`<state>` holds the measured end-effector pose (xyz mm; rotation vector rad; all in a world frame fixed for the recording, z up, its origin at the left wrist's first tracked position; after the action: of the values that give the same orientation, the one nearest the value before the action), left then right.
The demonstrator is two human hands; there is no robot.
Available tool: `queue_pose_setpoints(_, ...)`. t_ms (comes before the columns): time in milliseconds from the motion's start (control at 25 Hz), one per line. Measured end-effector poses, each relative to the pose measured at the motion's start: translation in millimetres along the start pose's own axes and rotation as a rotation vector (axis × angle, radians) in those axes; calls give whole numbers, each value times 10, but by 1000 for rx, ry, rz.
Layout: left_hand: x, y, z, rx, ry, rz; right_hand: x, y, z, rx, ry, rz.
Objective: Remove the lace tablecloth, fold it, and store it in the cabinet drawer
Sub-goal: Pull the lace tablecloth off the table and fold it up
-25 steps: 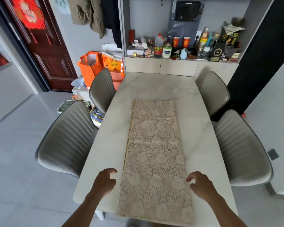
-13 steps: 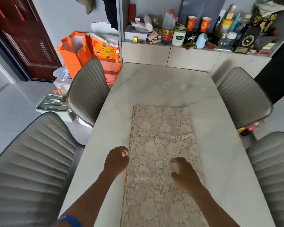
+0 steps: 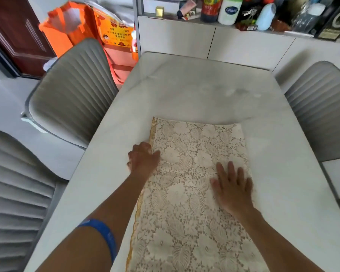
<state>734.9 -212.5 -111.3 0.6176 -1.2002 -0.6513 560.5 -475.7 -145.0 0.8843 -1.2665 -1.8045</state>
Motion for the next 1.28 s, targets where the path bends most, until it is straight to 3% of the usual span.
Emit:
queue_pose_setpoints(200,19,-64,-117,101,187,28,26,-2,7,14,12,2)
queue_pose_setpoints(720,61,-120,-74,223,98,-148,15,-8,6,71,31,-58)
queue_pose_setpoints(1000,49,-117,-133,165,184,56,43,-42,-27,24,25,-54)
queue_pose_setpoints(1280,78,-67,-71,192,79,344,7,99,5,93,45,-6)
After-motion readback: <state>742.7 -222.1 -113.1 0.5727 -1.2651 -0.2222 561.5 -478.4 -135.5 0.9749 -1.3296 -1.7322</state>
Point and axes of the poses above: each hand's wrist, its own z-axis away from the middle knuckle, its own y-axis out of the back of the hand, x = y × z, the point moved 9 cm from there along -z, towards the middle knuckle, and after that the axes turned 4 degrees about x, right-handed, at the moved point
